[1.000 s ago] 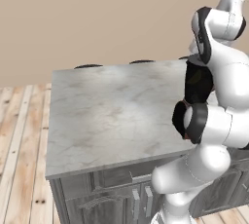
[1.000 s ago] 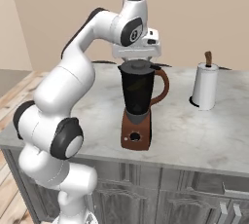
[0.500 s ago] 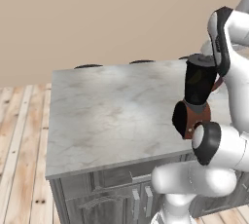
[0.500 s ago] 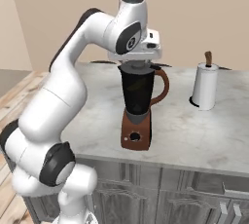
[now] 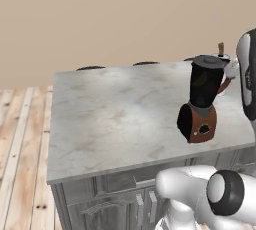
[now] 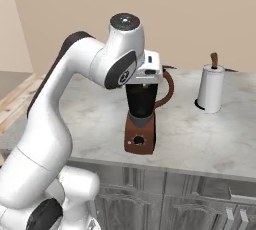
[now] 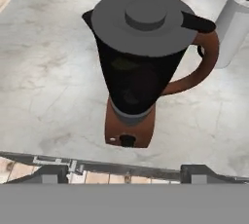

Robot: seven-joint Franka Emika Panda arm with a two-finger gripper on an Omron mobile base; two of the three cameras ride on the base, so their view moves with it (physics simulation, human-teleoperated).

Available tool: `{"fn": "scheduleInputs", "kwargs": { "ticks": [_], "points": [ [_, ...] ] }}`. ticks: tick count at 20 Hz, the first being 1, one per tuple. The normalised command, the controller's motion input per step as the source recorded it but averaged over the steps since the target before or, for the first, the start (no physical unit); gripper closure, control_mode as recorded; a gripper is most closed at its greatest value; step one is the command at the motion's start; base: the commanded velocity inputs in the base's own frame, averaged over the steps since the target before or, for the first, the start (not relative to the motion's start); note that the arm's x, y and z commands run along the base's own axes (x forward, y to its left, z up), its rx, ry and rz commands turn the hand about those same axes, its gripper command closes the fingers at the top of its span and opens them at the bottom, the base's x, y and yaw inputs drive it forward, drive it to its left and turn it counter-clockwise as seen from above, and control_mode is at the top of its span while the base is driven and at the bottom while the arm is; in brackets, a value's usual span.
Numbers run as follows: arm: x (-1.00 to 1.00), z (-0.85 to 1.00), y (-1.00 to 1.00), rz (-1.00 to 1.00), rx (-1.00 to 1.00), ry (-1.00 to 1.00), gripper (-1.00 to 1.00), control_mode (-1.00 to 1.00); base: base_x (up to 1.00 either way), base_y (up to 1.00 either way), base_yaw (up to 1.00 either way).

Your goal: Grab the onion and lemon wedge from the fridge, place them in the blender, close the lid, and turn on the blender to create a marinade.

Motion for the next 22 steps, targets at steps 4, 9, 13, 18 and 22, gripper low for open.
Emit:
{"fn": "scheduleInputs", "kwargs": {
  "ticks": [4,9,13,18,22],
  "points": [
    [-1.0,-0.41,0.0,0.0,0.0,0.0,1.0,-1.0,0.0,0.0,0.0],
    [-0.95,-0.62,0.07,0.0,0.03,0.02,1.0,-1.0,0.0,0.0,0.0],
    [-0.48,-0.57,0.05,0.0,0.22,0.09,1.0,-1.0,0.0,0.0,0.0],
    [-0.12,-0.63,0.33,-0.08,0.28,0.11,1.0,-1.0,0.0,0.0,0.0],
    [0.08,-0.4,0.43,-0.2,0.32,0.07,1.0,-1.0,0.0,0.0,0.0]
  ]
}}
